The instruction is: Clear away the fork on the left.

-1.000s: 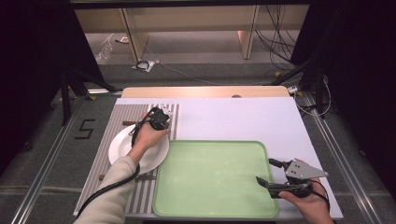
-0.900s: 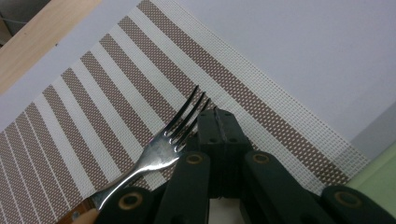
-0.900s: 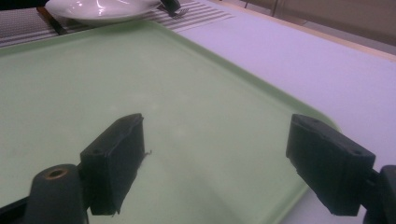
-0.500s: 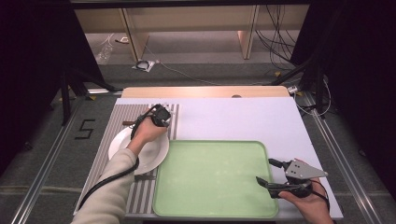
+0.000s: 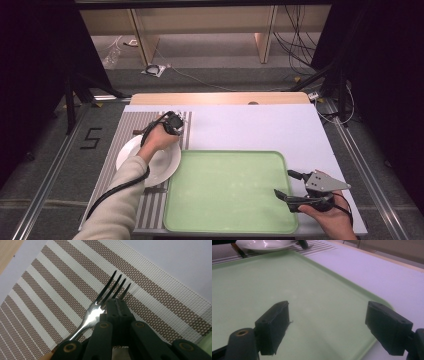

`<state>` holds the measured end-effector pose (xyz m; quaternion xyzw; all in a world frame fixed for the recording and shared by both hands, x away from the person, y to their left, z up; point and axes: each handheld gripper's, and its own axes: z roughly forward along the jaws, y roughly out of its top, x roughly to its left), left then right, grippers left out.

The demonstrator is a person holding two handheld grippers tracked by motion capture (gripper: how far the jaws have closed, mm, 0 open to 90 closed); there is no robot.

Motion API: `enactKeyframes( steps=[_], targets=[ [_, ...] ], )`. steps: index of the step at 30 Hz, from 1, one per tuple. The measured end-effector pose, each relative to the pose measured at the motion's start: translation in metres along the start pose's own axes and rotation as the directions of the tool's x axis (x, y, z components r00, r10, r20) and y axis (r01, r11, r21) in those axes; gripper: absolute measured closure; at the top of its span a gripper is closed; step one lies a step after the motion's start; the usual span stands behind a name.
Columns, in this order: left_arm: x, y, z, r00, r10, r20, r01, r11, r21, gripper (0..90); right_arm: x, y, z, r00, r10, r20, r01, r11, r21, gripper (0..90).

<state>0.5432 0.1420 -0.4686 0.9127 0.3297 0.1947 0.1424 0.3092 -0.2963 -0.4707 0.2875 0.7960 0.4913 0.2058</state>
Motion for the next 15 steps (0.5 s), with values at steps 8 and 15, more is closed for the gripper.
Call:
enactKeyframes(
  steps=[8, 15],
  targets=[
    [0.0047, 0.0041, 0.0031, 1.0000, -0.001, -0.001, 0.001, 0.9998, 0.018, 89.7, -0.0004, -0.0002, -0.0003, 1.0000, 0.000, 0.001, 0.000, 1.000, 0.002, 20.4],
    [0.0096, 0.0092, 0.0073, 0.9998, -0.018, -0.013, 0.018, 0.9995, 0.024, 89.7, -0.0006, -0.0003, -0.0001, 1.0000, -0.002, 0.001, 0.002, 1.000, 0.001, 20.4]
  ],
)
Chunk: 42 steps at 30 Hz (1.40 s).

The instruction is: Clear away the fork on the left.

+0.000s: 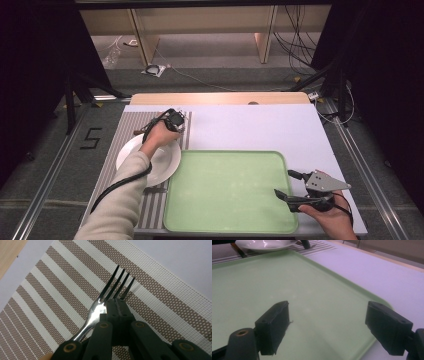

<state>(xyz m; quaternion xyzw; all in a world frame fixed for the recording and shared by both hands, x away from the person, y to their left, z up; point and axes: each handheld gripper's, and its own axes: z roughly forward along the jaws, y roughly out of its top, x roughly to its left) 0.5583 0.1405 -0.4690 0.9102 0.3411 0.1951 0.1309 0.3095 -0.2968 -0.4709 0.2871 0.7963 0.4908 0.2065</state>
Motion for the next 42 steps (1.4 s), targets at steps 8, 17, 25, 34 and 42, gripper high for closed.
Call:
enactKeyframes(
  steps=[8, 17, 25, 34, 42],
  targets=[
    [0.005, 0.005, 0.004, 0.9996, -0.021, -0.016, 0.022, 0.9998, 0.001, 89.7, 0.000, 0.000, -0.001, 1.0000, 0.001, 0.005, -0.001, 1.000, 0.008, 20.4],
    [0.009, 0.009, 0.007, 0.9985, -0.043, -0.034, 0.043, 0.9991, -0.001, 89.7, -0.001, -0.001, 0.000, 1.0000, 0.003, 0.001, -0.003, 1.000, 0.000, 20.4],
    [0.011, 0.010, 0.010, 0.9972, -0.061, -0.044, 0.060, 0.9981, -0.015, 89.7, -0.001, -0.001, 0.000, 1.0000, 0.006, 0.000, -0.006, 1.000, 0.001, 20.4],
    [0.030, 0.005, -0.019, 0.9963, -0.065, -0.057, 0.060, 0.9946, -0.085, 84.1, -0.002, -0.001, -0.001, 0.9999, 0.009, 0.005, -0.009, 1.000, 0.005, 20.4],
    [0.068, -0.027, -0.027, 0.9979, -0.037, -0.054, 0.036, 0.9991, -0.021, 56.4, -0.001, -0.001, 0.000, 1.0000, 0.007, 0.003, -0.007, 1.000, 0.002, 20.4]
  ],
)
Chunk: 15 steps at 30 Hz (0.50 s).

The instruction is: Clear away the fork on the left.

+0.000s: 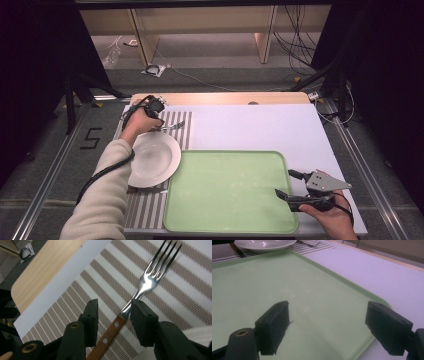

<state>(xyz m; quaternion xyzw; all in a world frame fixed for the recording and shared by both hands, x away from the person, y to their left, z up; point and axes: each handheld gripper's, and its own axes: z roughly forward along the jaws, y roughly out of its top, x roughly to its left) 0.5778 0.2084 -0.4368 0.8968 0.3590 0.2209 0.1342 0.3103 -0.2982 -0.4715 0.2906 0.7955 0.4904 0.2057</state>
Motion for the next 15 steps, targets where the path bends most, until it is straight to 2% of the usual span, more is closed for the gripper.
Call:
enactKeyframes(
  steps=[4, 5, 15],
  targets=[
    [0.004, -0.012, 0.006, 0.9998, 0.008, 0.018, -0.008, 0.9996, 0.026, 54.5, 0.000, 0.000, 0.001, 1.0000, 0.000, 0.001, 0.000, 1.000, 0.000, 20.4],
    [0.006, -0.015, 0.008, 0.9998, 0.014, 0.017, -0.014, 0.9997, 0.021, 54.3, 0.000, 0.000, 0.000, 1.0000, -0.002, 0.005, 0.002, 1.000, 0.008, 20.4],
    [0.006, -0.016, 0.019, 0.9967, 0.076, 0.029, -0.076, 0.9967, 0.027, 56.7, 0.000, 0.000, 0.001, 1.0000, 0.001, 0.006, -0.002, 1.000, 0.012, 20.4]
  ],
)
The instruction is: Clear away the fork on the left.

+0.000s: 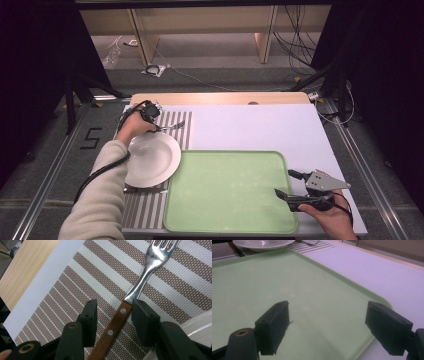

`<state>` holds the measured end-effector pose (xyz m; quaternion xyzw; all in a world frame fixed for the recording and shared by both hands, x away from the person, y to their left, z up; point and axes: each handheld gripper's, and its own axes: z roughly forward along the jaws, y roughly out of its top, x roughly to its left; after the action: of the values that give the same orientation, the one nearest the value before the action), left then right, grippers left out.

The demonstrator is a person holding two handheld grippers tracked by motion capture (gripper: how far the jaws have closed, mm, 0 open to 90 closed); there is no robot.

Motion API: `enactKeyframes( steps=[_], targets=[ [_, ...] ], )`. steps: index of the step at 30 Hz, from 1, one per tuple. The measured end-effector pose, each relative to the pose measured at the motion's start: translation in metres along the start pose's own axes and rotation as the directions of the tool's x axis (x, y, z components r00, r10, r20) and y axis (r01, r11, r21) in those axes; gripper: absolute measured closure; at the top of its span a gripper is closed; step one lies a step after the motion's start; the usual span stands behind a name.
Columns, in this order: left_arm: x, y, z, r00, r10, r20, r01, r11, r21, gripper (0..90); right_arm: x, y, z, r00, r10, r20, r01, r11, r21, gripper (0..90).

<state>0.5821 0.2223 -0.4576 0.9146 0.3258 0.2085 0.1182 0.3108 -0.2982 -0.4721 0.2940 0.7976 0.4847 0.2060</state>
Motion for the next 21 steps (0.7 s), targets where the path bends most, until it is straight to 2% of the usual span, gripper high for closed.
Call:
enactKeyframes(
  steps=[6, 9, 11, 12, 18, 21],
  targets=[
    [-0.0004, -0.0013, 0.0054, 0.9993, 0.024, 0.029, -0.025, 0.9992, 0.030, 59.0, -0.0004, -0.0006, 0.0006, 1.0000, 0.005, -0.007, -0.005, 1.000, -0.006, 20.4],
    [0.0003, -0.0016, 0.0056, 0.9991, 0.019, 0.037, -0.020, 0.9994, 0.029, 60.2, -0.0007, -0.0008, 0.0007, 1.0000, 0.004, -0.007, -0.004, 1.000, -0.005, 20.4],
    [0.0007, -0.0018, 0.0059, 0.9990, 0.026, 0.037, -0.028, 0.9991, 0.033, 62.0, -0.0008, -0.0008, 0.0008, 1.0000, 0.004, -0.008, -0.004, 1.000, -0.006, 20.4],
    [0.0008, -0.0017, 0.0065, 0.9987, 0.035, 0.037, -0.037, 0.9986, 0.039, 66.3, -0.0008, -0.0008, 0.0012, 0.9999, 0.004, -0.010, -0.004, 1.000, -0.006, 20.4],
    [0.0016, 0.0001, 0.0089, 0.9975, 0.059, 0.039, -0.061, 0.9960, 0.065, 70.1, -0.0008, -0.0007, -0.0001, 1.0000, 0.003, -0.007, -0.003, 1.000, 0.003, 20.4],
    [0.0011, 0.0017, 0.0096, 0.9971, 0.052, 0.055, -0.056, 0.9955, 0.077, 74.0, -0.0008, -0.0008, -0.0003, 1.0000, 0.004, -0.008, -0.004, 1.000, 0.002, 20.4]
  ],
)
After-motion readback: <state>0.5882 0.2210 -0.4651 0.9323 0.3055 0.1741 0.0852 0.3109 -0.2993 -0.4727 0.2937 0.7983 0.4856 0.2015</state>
